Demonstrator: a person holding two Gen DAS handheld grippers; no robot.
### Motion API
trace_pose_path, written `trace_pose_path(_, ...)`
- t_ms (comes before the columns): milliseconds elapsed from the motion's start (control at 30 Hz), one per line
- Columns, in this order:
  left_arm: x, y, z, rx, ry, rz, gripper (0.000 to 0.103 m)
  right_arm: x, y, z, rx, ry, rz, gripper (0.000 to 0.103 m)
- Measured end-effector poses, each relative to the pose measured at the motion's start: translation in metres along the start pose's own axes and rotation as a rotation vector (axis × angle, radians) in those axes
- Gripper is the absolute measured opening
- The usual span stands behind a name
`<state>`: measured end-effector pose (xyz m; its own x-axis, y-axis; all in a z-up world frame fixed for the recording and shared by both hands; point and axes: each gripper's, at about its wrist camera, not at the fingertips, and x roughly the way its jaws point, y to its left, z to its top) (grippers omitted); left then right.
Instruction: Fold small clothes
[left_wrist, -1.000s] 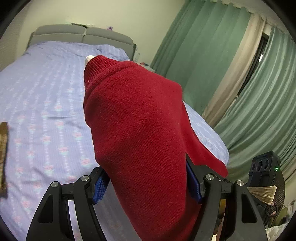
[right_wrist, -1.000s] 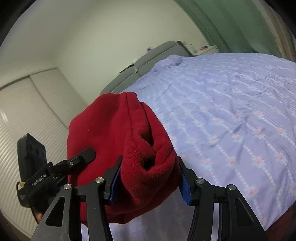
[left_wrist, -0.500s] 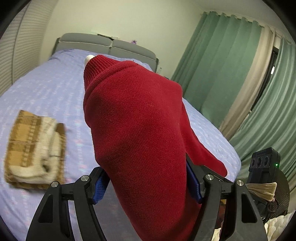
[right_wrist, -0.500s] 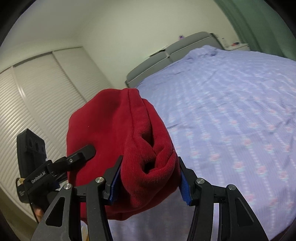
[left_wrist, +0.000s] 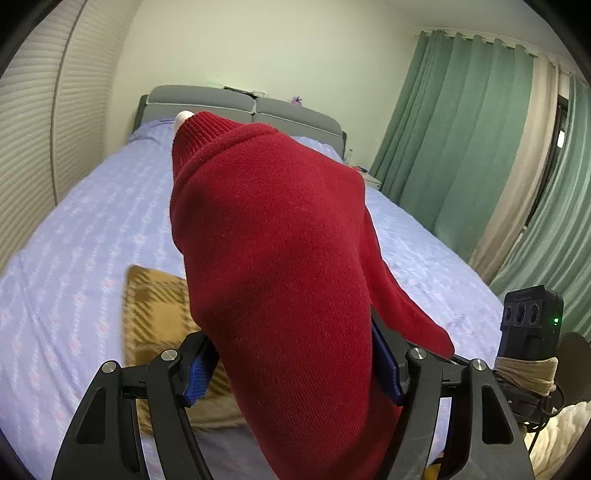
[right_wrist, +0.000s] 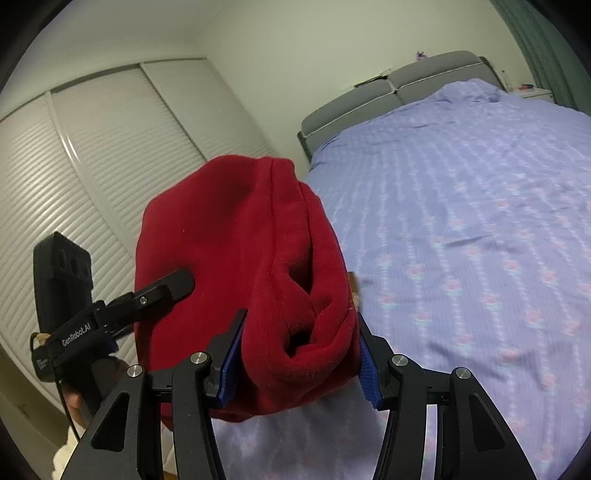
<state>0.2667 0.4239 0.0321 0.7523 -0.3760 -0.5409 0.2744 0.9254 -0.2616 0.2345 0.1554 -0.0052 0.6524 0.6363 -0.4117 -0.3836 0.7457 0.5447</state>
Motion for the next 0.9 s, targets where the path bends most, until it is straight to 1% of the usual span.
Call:
trace_pose_path(133, 0.006, 0.036, 0.004, -0.015, 0.003, 0.028, 0.071, 0.040, 0.018, 0.000, -0.024, 0.030, 0.003, 0.053)
trace_pose_path(233, 0.020, 0.057, 0.005, -0.024, 0.015, 0.058, 0.071, 0.065, 0.026, -0.005, -0.036, 0.051, 0.000, 0.053)
trace_pose_path(267, 0.028, 0.065, 0.005, -0.026, 0.023, 0.078, 0.071, 0.071, 0.026, -0.008, -0.036, 0.058, 0.000, 0.050)
trace_pose_path(300, 0.034, 0.070, 0.004, -0.027, 0.033, 0.091, 0.071, 0.077, 0.028, -0.011, -0.040, 0.064, 0.003, 0.048)
trace_pose_path(367, 0.050, 0.081, 0.001, -0.025, 0.065, 0.100, 0.071, 0.092, 0.035, -0.019, -0.073, 0.081, -0.008, 0.047)
trace_pose_path(433, 0.064, 0.093, -0.004, -0.025, 0.100, 0.105, 0.071, 0.107, 0.038, -0.028, -0.127, 0.093, -0.050, 0.047)
trace_pose_path(467, 0.071, 0.100, -0.007, -0.036, 0.119, 0.100, 0.071, 0.112, 0.036, -0.031, -0.129, 0.105, -0.053, 0.047)
trace_pose_path(533, 0.079, 0.109, -0.011, -0.046, 0.135, 0.088, 0.071, 0.119, 0.030, -0.037, -0.116, 0.125, -0.050, 0.047)
trace_pose_path(667, 0.089, 0.128, -0.016, -0.074, 0.148, 0.066, 0.074, 0.129, 0.030, -0.042, -0.103, 0.131, -0.030, 0.047)
trace_pose_path(733, 0.093, 0.133, -0.019, -0.071, 0.162, 0.083, 0.076, 0.138, 0.027, -0.038, -0.050, 0.147, -0.005, 0.047)
trace_pose_path(800, 0.091, 0.132, -0.019, -0.067, 0.157, 0.101, 0.083, 0.140, 0.022, -0.039, -0.007, 0.164, 0.019, 0.050)
trace_pose_path(833, 0.089, 0.127, -0.015, -0.051, 0.152, 0.126, 0.084, 0.139, 0.018, -0.040, 0.018, 0.169, 0.036, 0.050)
trace_pose_path(867, 0.086, 0.122, -0.012, -0.024, 0.151, 0.156, 0.085, 0.138, 0.015, -0.039, 0.038, 0.168, 0.046, 0.052)
trace_pose_path(900, 0.084, 0.119, -0.011, -0.015, 0.151, 0.170, 0.085, 0.140, 0.014, -0.038, 0.054, 0.170, 0.052, 0.054)
